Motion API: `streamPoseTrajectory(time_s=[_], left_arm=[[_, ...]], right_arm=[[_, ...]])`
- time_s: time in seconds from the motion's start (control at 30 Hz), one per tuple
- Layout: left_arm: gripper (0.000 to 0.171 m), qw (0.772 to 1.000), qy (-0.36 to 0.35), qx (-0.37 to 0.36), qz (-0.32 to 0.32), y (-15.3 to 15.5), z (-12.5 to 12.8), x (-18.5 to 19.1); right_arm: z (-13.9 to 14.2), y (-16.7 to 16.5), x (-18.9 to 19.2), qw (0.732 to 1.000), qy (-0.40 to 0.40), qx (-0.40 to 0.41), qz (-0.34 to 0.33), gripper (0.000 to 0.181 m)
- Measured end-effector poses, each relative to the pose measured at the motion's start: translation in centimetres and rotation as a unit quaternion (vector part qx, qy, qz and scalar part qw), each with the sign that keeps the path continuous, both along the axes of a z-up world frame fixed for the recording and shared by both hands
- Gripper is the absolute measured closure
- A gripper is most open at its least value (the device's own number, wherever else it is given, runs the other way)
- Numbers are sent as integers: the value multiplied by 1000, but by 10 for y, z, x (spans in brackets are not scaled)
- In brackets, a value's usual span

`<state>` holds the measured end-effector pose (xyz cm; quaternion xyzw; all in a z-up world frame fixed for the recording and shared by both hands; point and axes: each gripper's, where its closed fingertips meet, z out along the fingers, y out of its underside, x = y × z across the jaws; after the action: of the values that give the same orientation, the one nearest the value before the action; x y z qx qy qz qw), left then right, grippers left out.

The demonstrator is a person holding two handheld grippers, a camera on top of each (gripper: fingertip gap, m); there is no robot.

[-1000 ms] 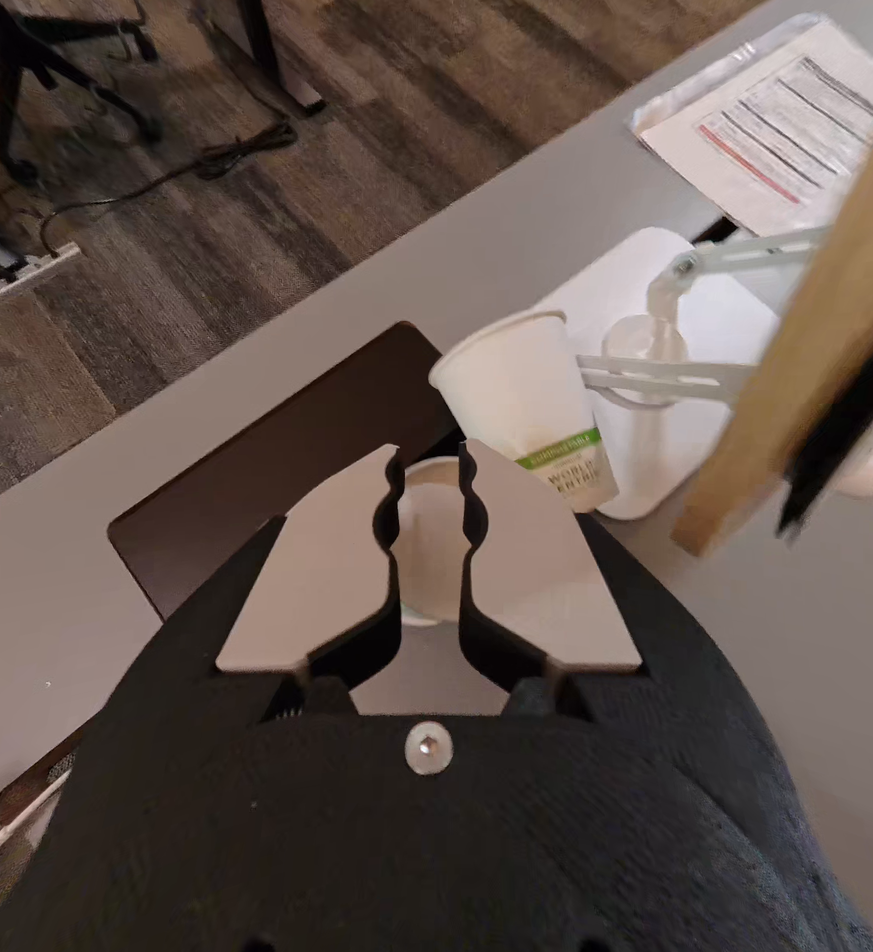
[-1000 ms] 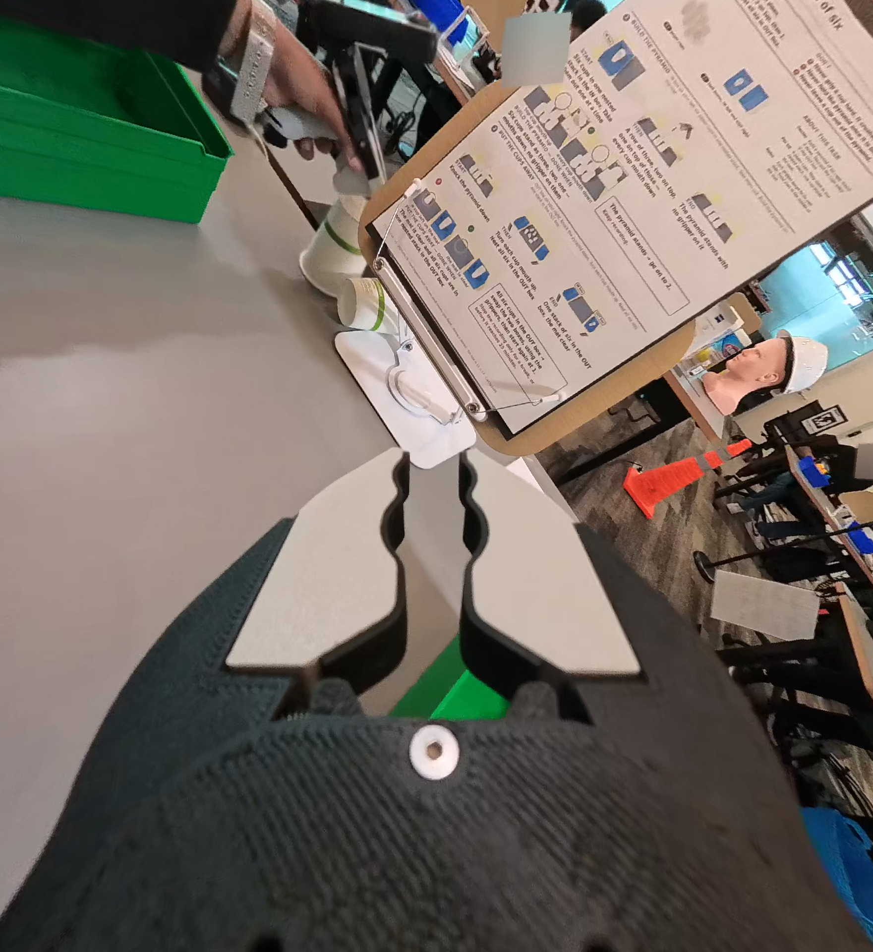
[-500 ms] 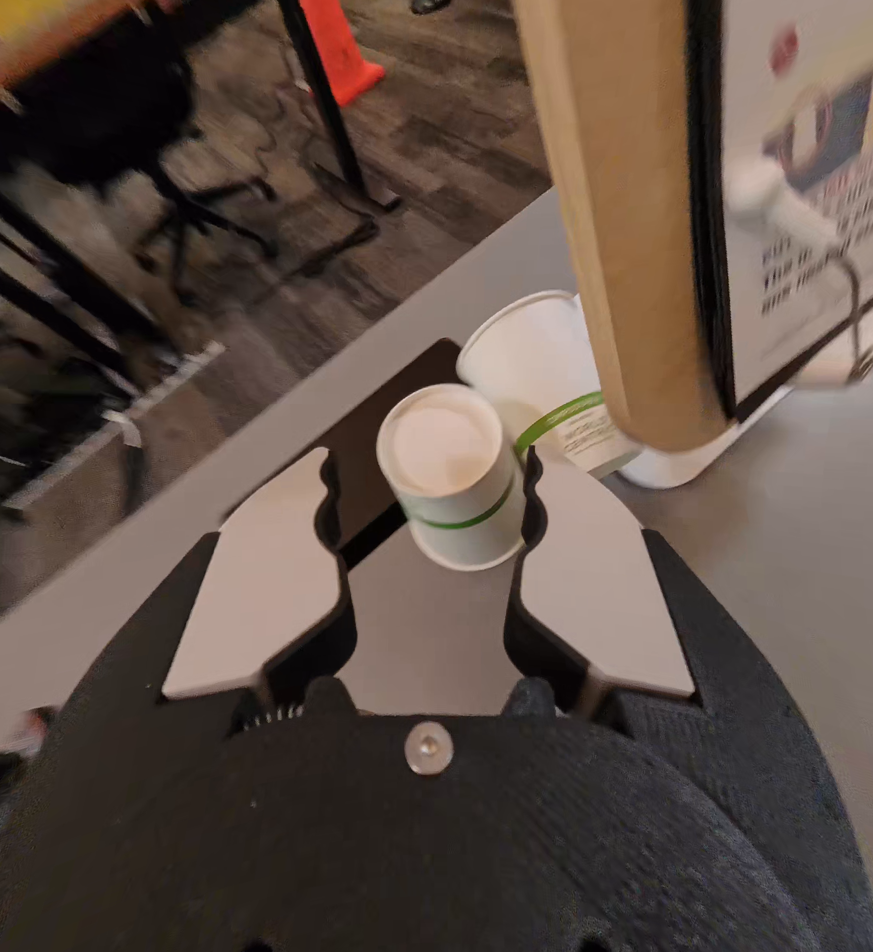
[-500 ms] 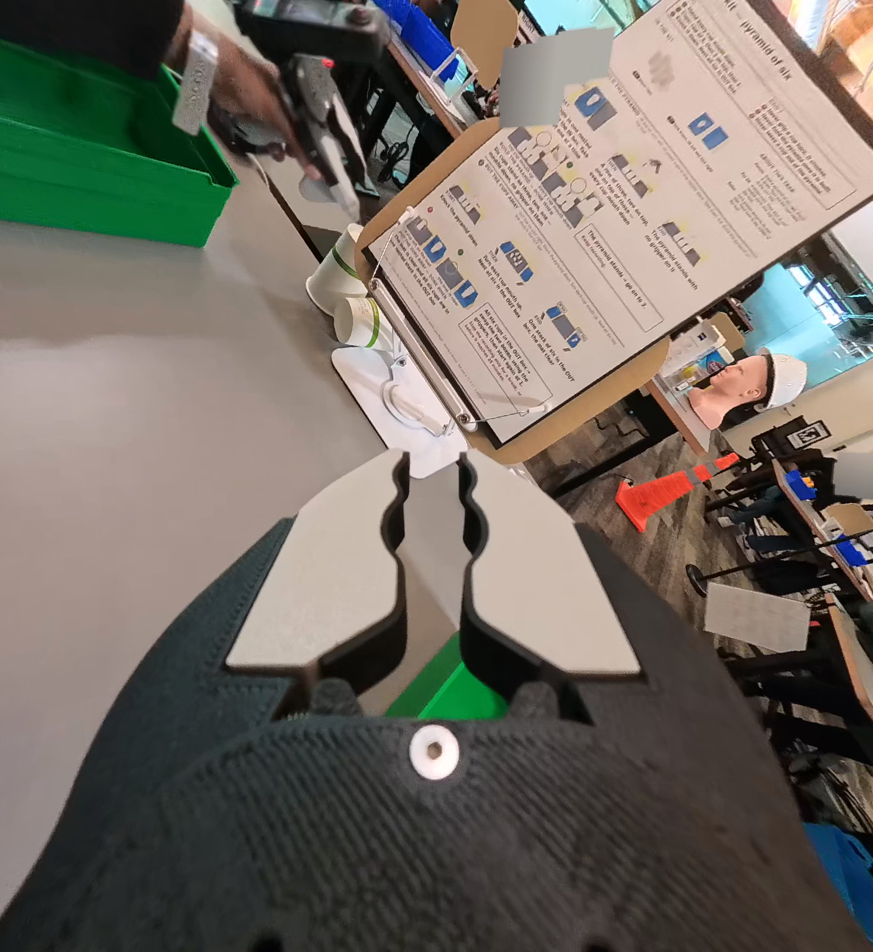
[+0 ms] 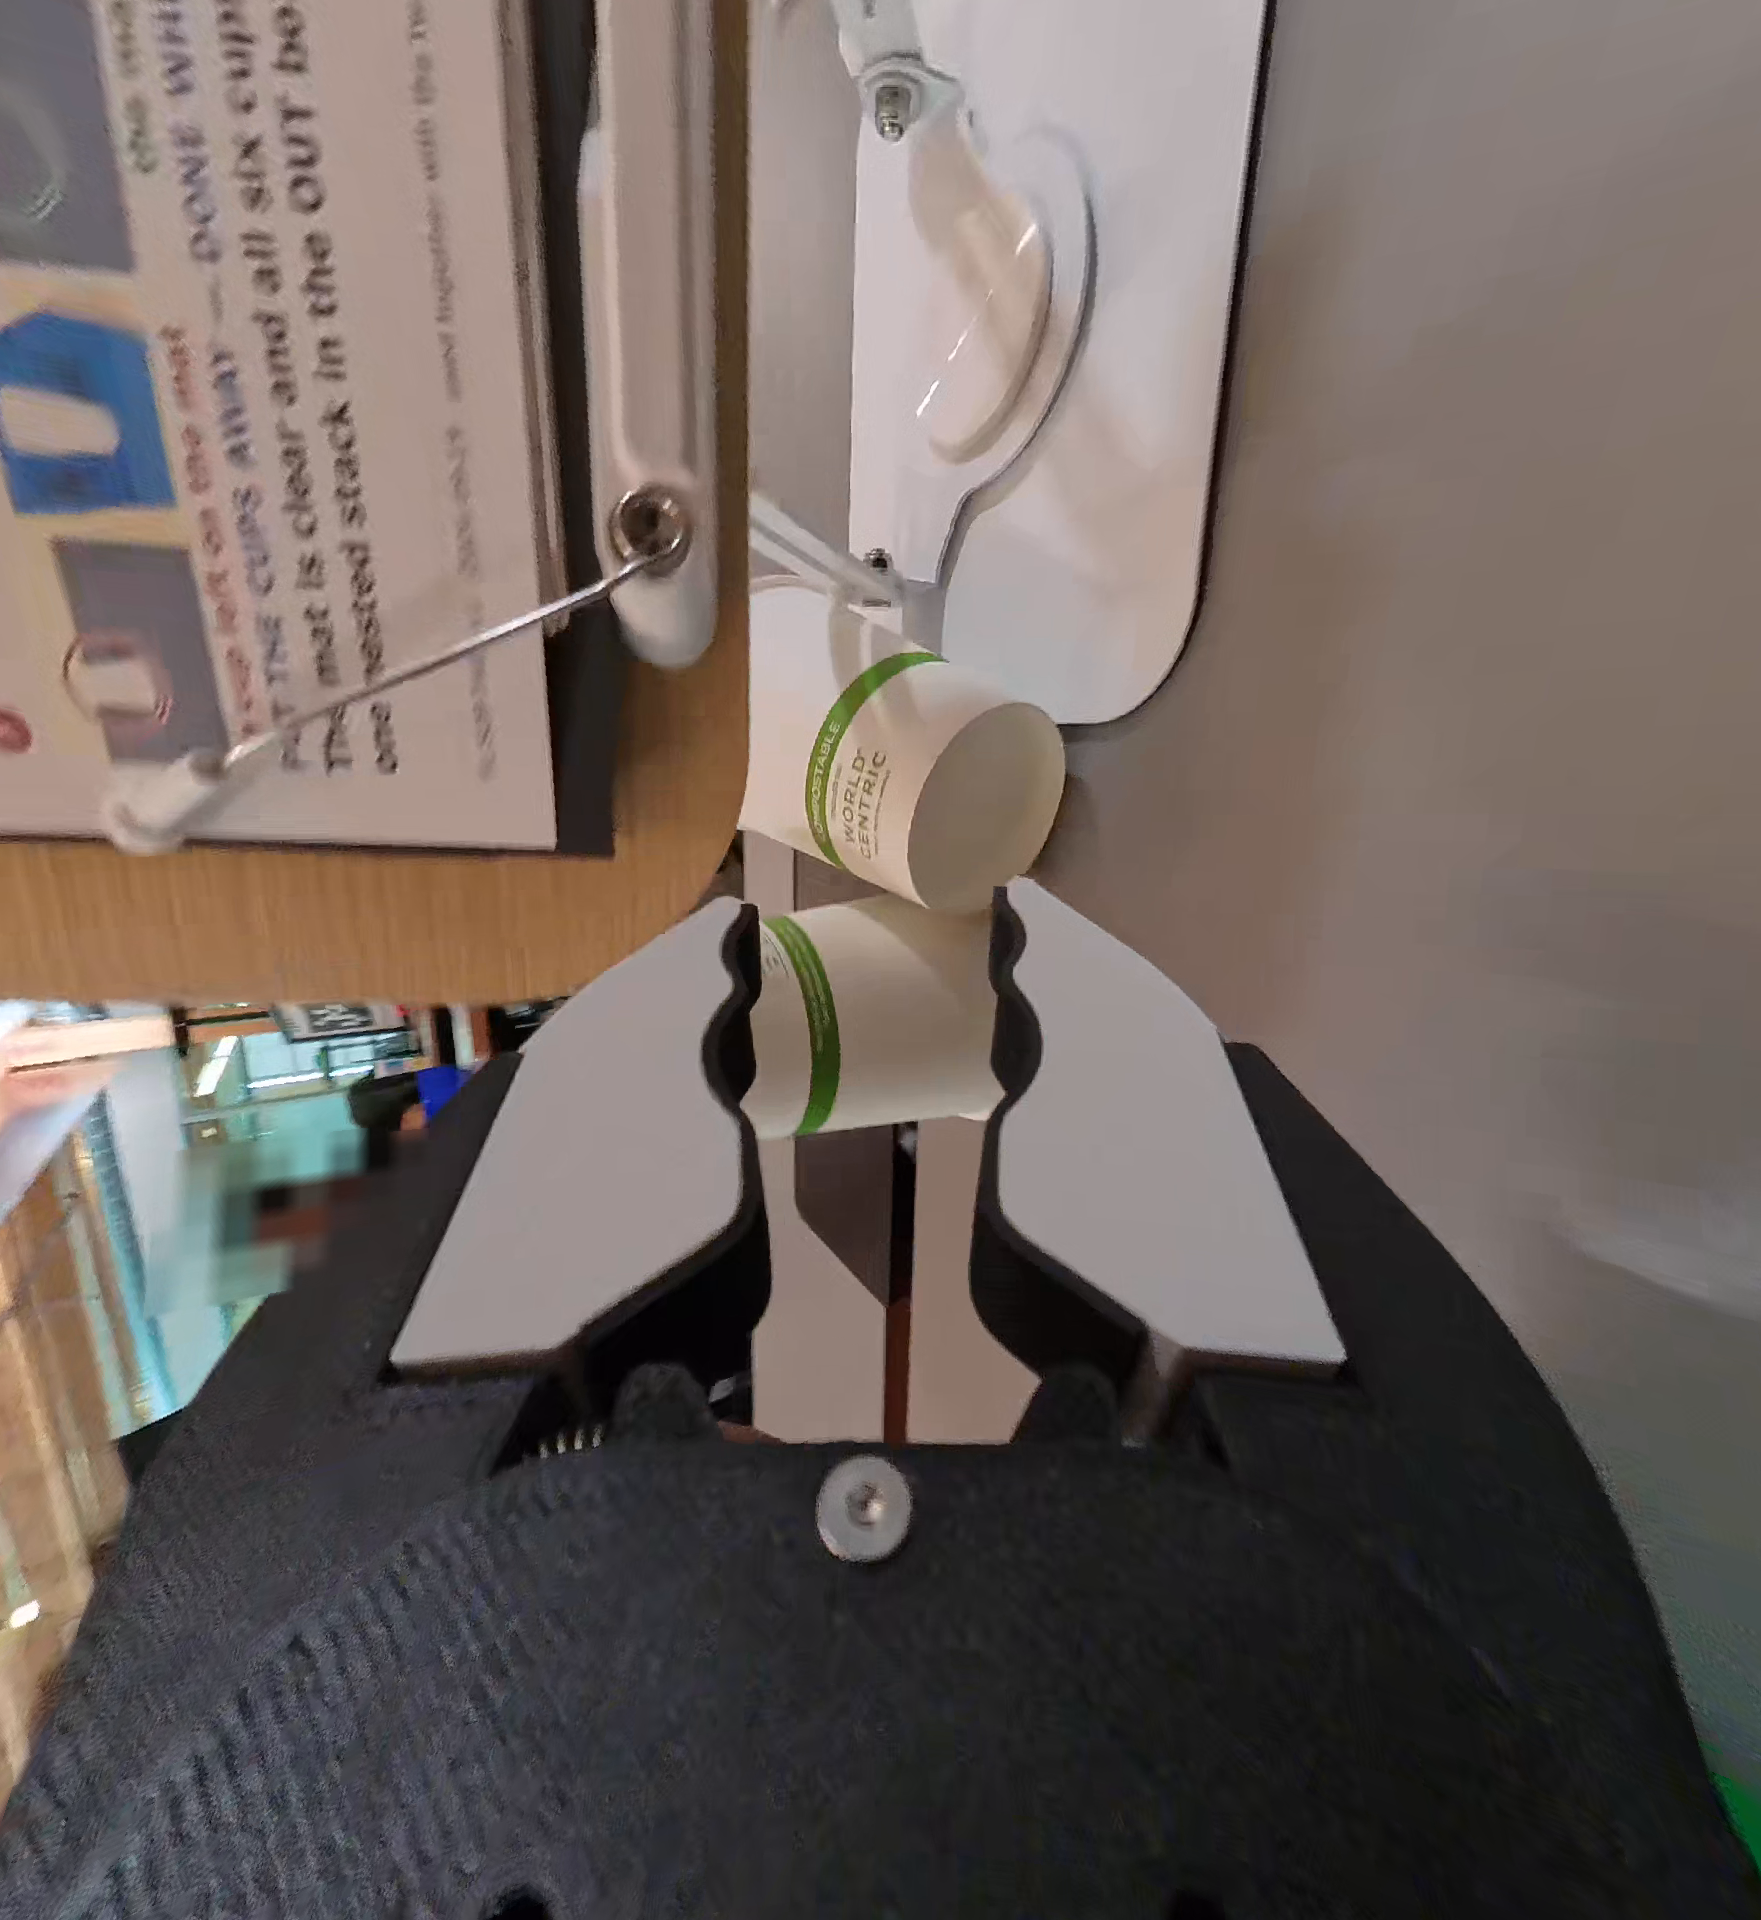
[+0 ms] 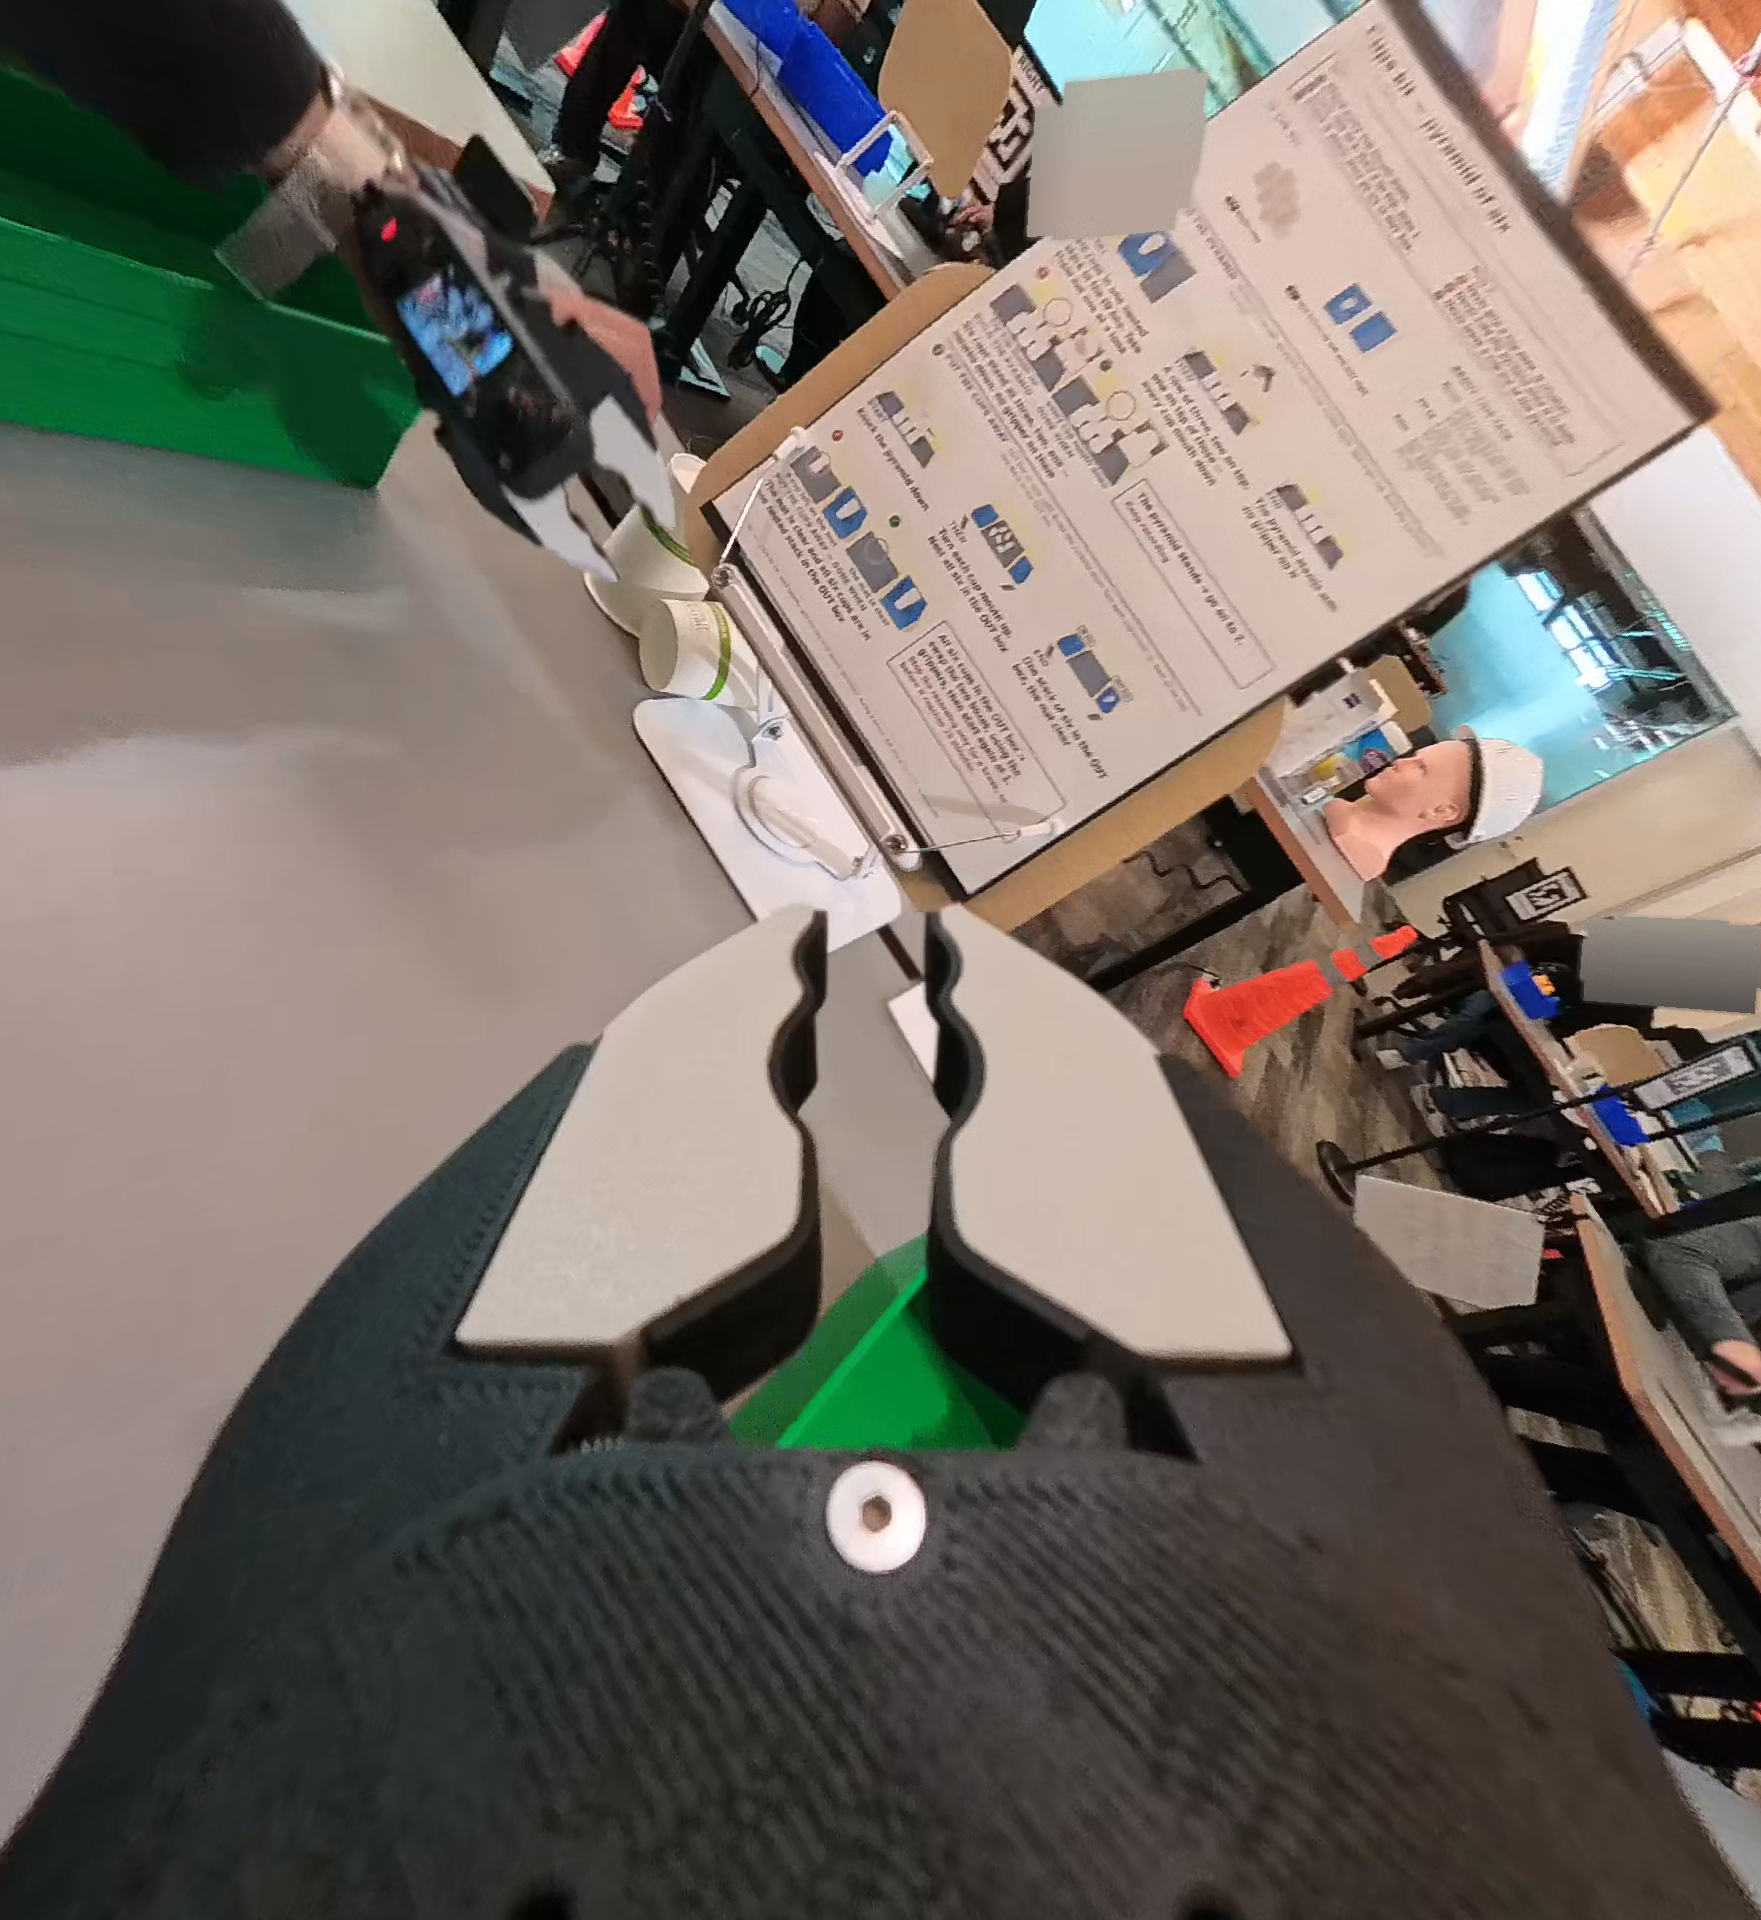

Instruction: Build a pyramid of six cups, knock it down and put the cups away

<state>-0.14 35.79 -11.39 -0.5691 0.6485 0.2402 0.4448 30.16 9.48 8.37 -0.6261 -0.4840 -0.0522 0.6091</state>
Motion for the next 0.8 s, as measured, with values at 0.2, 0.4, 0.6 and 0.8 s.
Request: streamPoseTrajectory(time_s=[0.2, 0.4, 0.6, 0.8], left_arm=[[145, 994, 82, 61, 28, 35, -31, -4], [146, 993, 60, 92, 35, 54, -37, 8], [158, 992, 55, 108, 40, 65, -45, 10], [161, 992, 59, 101, 34, 49, -42, 12]], right_arm=[[23, -12, 31, 999, 33, 25, -15, 164], [26, -5, 51, 998, 54, 26, -29, 164], [14, 8, 58, 998, 51, 8, -42, 164], [8, 12, 57, 998, 50, -2, -39, 165]])
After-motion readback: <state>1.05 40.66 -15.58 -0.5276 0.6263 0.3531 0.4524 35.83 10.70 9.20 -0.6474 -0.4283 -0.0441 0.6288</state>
